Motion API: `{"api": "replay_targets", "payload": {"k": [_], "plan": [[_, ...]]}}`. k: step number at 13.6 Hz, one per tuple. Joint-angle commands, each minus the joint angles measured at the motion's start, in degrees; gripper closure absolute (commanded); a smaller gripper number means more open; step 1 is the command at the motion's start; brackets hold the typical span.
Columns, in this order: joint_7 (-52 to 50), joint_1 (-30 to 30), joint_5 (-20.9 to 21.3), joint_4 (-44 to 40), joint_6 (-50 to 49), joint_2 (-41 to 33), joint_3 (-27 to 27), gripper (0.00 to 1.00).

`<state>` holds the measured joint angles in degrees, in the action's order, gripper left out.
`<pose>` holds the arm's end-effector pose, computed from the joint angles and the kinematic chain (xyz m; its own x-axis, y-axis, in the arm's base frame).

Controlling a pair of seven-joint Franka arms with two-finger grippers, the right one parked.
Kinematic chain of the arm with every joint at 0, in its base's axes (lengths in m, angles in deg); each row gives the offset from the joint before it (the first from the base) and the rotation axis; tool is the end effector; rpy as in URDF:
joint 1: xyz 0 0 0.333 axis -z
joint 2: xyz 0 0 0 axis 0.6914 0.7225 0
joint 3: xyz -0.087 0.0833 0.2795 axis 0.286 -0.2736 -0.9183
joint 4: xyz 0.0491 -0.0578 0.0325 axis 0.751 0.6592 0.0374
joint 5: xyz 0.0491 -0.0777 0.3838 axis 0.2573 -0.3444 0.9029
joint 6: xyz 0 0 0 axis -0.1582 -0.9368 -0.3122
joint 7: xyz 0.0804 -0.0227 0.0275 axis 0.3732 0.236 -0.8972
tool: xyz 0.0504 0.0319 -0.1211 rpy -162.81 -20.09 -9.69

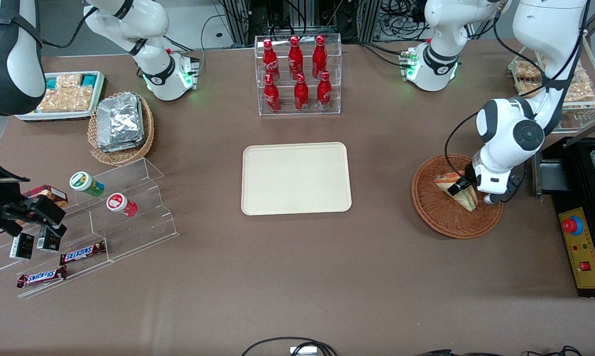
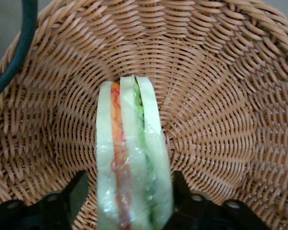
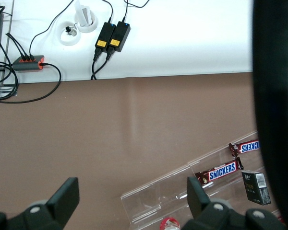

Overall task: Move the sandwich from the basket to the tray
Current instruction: 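Close the left gripper on the sandwich's crust edge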

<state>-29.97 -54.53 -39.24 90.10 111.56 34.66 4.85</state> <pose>0.4907 0.0009 0.1869 0.8218 0.5693 -0.0219 0.5695 -0.8220 0.0020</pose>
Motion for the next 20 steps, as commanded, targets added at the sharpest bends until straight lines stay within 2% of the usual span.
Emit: {"api": "replay_targets", "payload": {"k": [1, 5, 8, 10, 12, 15, 20], "plan": [[-1.8, -0.4, 0.6, -0.1, 1.1, 0.4, 0.2, 1.0], [-1.7, -0.4, 0.7, -0.6, -1.0, -2.1, 0.3, 1.0], [-1.0, 0.1, 1.3, -3.3, -7.6, -5.5, 0.6, 1.0], [-0.9, 0.2, 3.2, -7.7, -15.2, -6.7, 1.1, 1.0], [-0.6, 0.6, 4.0, -14.6, -24.9, -6.5, 3.1, 1.0], [-1.0, 0.7, 3.6, -23.0, -34.3, -6.0, 6.4, 1.0], [-3.2, 1.4, 2.8, -27.2, -37.9, -6.0, 13.1, 1.0]]}}
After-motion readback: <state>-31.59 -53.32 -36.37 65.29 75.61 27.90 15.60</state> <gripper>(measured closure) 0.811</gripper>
